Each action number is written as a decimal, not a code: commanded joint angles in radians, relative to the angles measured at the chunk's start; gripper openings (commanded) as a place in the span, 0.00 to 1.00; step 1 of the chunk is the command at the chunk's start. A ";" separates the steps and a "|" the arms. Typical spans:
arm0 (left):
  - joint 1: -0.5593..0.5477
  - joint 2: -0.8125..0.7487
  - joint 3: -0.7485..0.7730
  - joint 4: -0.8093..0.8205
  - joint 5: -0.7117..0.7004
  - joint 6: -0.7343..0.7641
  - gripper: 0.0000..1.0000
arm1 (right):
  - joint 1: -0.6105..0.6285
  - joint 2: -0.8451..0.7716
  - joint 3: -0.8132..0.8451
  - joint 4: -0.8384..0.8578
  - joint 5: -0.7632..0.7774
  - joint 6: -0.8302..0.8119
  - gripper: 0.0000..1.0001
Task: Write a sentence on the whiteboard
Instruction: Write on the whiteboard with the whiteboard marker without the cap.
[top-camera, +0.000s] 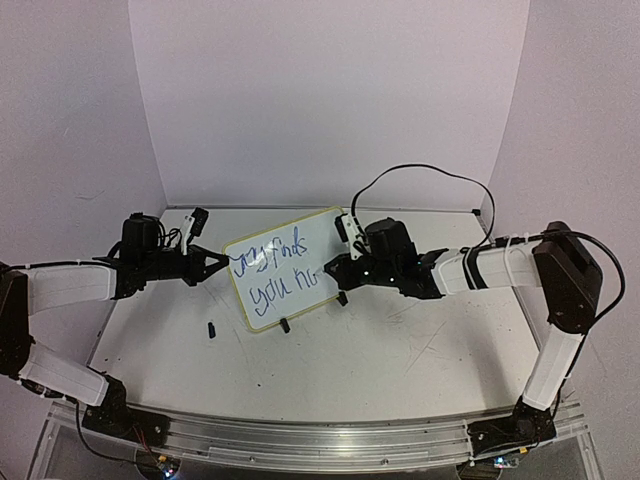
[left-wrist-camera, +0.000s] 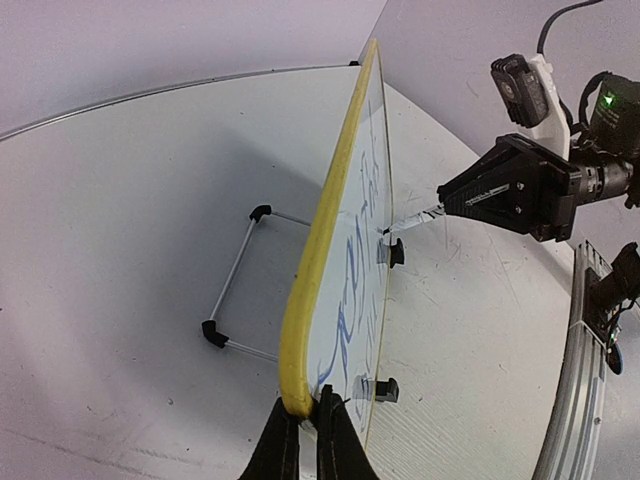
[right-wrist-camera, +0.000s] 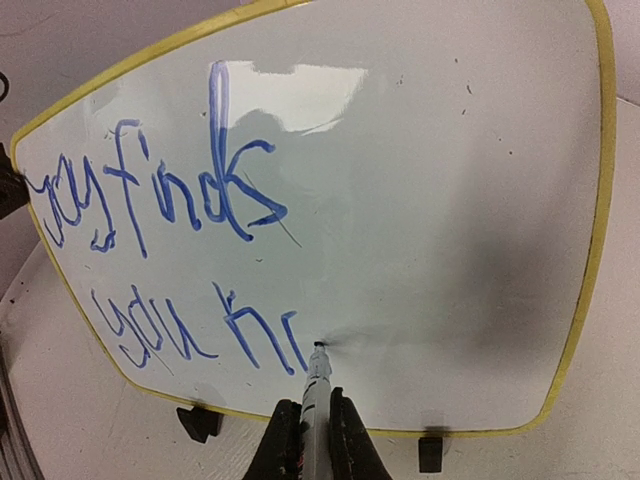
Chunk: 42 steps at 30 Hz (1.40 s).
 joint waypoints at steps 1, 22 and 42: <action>-0.006 0.014 0.020 -0.048 -0.041 0.079 0.00 | -0.010 -0.023 0.053 0.041 0.039 -0.016 0.00; -0.007 0.017 0.021 -0.049 -0.037 0.079 0.00 | 0.006 0.013 0.068 0.029 -0.027 0.003 0.00; -0.006 0.015 0.020 -0.049 -0.036 0.079 0.00 | 0.009 0.014 0.016 0.032 -0.025 0.037 0.00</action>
